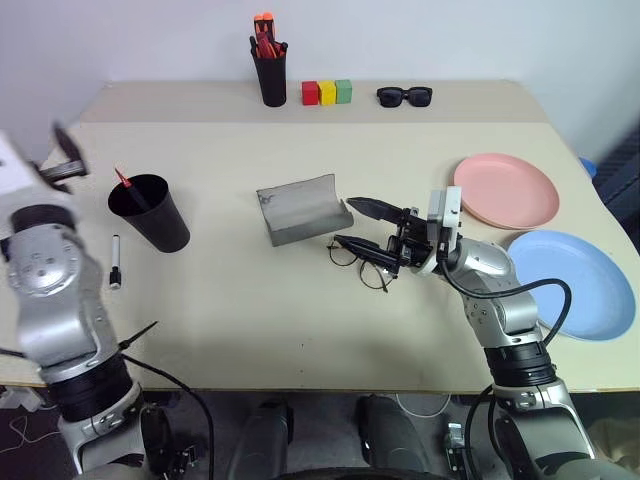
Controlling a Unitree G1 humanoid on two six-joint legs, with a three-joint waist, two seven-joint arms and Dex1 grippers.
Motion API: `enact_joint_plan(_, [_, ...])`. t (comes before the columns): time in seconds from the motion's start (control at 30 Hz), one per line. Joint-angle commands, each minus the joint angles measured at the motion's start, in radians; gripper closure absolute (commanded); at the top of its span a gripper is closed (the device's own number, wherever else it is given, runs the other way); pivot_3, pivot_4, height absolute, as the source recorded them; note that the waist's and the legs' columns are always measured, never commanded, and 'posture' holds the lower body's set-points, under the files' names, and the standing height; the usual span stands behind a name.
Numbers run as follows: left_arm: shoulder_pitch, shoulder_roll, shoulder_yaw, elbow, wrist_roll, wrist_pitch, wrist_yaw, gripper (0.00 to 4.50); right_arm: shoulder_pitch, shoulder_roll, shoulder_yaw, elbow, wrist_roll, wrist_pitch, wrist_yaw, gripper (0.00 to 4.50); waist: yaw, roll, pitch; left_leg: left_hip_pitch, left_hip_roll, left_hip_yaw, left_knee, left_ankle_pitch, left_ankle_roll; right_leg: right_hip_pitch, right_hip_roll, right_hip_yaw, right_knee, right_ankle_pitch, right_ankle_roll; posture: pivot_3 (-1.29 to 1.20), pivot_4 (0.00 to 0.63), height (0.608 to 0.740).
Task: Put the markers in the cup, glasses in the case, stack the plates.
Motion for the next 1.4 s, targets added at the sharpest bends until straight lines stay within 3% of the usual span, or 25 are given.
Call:
enact_joint_plan(0.03, [0.035,-0.028,0.088,-0.084,-0.022,0.149,0.046,0.04,0.003,0.007,0.001,-0.013,0.001,-0.018,0.010,1.36,0.001,0.000,0.000,0.000,0.000,0.000,0.000,0.000,0.000,0.000,0.000,0.000,0.000,0.000,0.000,0.00,0.150,0.740])
enact_joint_plan(0.27, [0.059,-0.015,0.179,-0.046,-0.160,0.439,-0.048,0.04,0.037,-0.034,0.042,0.001,-0.039,-0.030,0.077,1.36,0.004,-0.001,0.000,0.000,0.000,-0.001,0.002,0.000,-0.001,0.002,0.000,0.000,0.000,0.000,0.000,0.00,0.150,0.740])
enact_joint_plan(0.53, [0.051,0.051,0.091,0.075,-0.164,0.565,-0.111,0.04,0.072,-0.074,0.065,0.041,-0.085,-0.165,0.214,1.36,0.000,-0.002,0.000,0.001,0.000,-0.001,0.001,0.001,-0.001,0.001,0.001,0.000,0.000,0.000,0.000,0.00,0.150,0.740])
enact_joint_plan(0.7, [0.017,0.038,0.066,0.144,-0.151,0.590,-0.093,0.04,0.063,-0.070,0.089,0.055,-0.083,-0.192,0.282,1.36,0.000,-0.002,0.000,0.001,0.000,-0.001,0.001,0.001,-0.001,0.001,0.001,0.000,0.000,0.000,0.000,0.00,0.150,0.740])
enact_joint_plan(1.07, [-0.060,0.041,0.026,0.308,-0.116,0.562,-0.065,0.04,-0.024,-0.033,0.094,0.101,-0.076,-0.168,0.275,1.36,0.001,-0.002,0.000,0.001,0.000,-0.001,-0.001,0.002,-0.004,0.001,0.001,0.000,0.000,0.000,0.000,0.00,0.150,0.740])
enact_joint_plan(1.4, [-0.097,0.084,0.025,0.447,-0.105,0.529,-0.066,0.04,-0.001,-0.032,0.085,0.064,-0.053,-0.138,0.257,1.36,0.000,-0.002,0.000,0.001,0.000,-0.002,-0.001,0.003,-0.005,0.001,0.001,0.000,0.000,0.000,0.000,0.00,0.150,0.740])
